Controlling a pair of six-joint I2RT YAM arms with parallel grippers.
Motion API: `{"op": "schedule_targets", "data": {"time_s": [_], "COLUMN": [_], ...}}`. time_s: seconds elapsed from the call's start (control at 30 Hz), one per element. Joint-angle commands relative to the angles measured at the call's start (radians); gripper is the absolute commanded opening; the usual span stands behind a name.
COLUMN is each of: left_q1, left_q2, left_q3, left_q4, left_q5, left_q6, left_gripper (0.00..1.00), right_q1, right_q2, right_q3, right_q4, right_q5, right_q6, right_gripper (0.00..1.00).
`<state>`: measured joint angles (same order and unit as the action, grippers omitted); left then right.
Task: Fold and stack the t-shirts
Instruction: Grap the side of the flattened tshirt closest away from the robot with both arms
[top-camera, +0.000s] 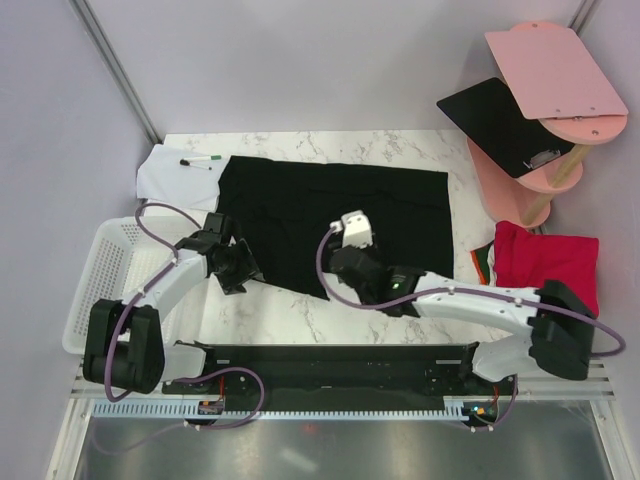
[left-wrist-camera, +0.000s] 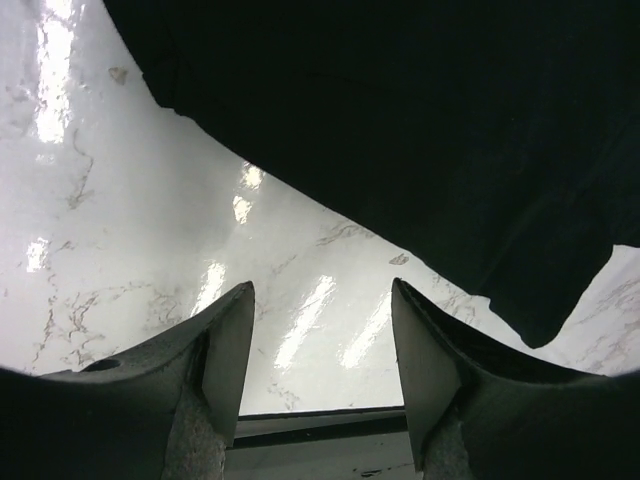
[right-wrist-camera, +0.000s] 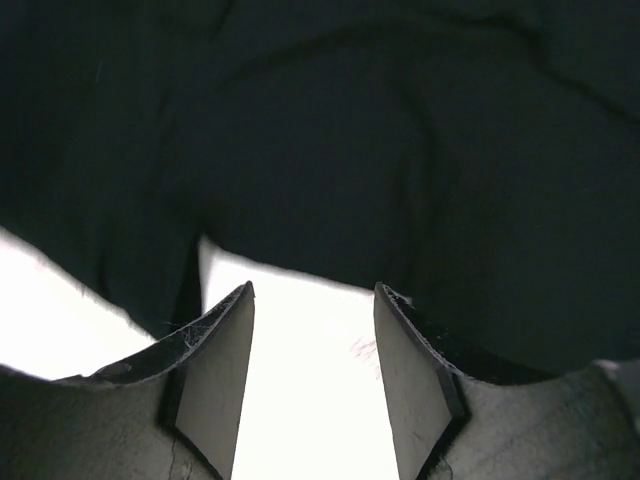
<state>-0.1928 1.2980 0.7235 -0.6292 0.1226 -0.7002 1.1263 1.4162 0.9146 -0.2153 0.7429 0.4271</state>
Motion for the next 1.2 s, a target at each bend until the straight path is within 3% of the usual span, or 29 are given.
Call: {"op": "schedule_targets", "data": {"time_s": [0.0, 0.27, 0.67, 0.83, 0.87, 0.9, 0.97, 1.17], "left_q1": [-0.03, -0.125, -0.129, -0.129, -0.129, -0.129, -0.129, -0.129], "left_q2": [0.014, 0.179, 0.204, 0.309, 0.328, 0.343, 0.382, 0.253], "left_q3": [0.005, 0.034, 0.071, 0.145, 0.166, 0.175, 0.203, 0.175], "left_q4": [0.08, 0.126, 0.204, 0.218, 0.22, 0.224, 0.226, 0.197], "left_q5": [-0.015, -0.145, -0.212, -0.216, -0.218, -0.218, -0.206, -0.178], "left_q6": [-0.033, -0.082, -0.108, -0.084, -0.081, -0.073, -0.058, -0.036], "left_gripper": [0.63, 0.63, 0.6, 0.6, 0.55, 0.33, 0.04, 0.02], "right_q1": [-0.109, -0.204, -0.22, -0.22, -0.22, -0.22, -0.223, -0.238], "right_q2": [-0.152, -0.263, -0.269, -0.244, -0.241, -0.24, -0.237, -0.232], "right_q3": [-0.045, -0.031, -0.065, -0.068, -0.069, -0.069, -0.071, -0.088], "right_q4": [0.018, -0.041, -0.055, -0.055, -0.053, -0.055, -0.056, -0.055], "right_q5": [-0.02, -0.043, -0.089, -0.108, -0.106, -0.106, -0.105, -0.105], "right_q6": [0.029, -0.004, 0.027, 0.032, 0.029, 0.027, 0.024, 0.021], "right_gripper": [0.59, 0.62, 0.64, 0.64, 0.64, 0.64, 0.65, 0.66]}}
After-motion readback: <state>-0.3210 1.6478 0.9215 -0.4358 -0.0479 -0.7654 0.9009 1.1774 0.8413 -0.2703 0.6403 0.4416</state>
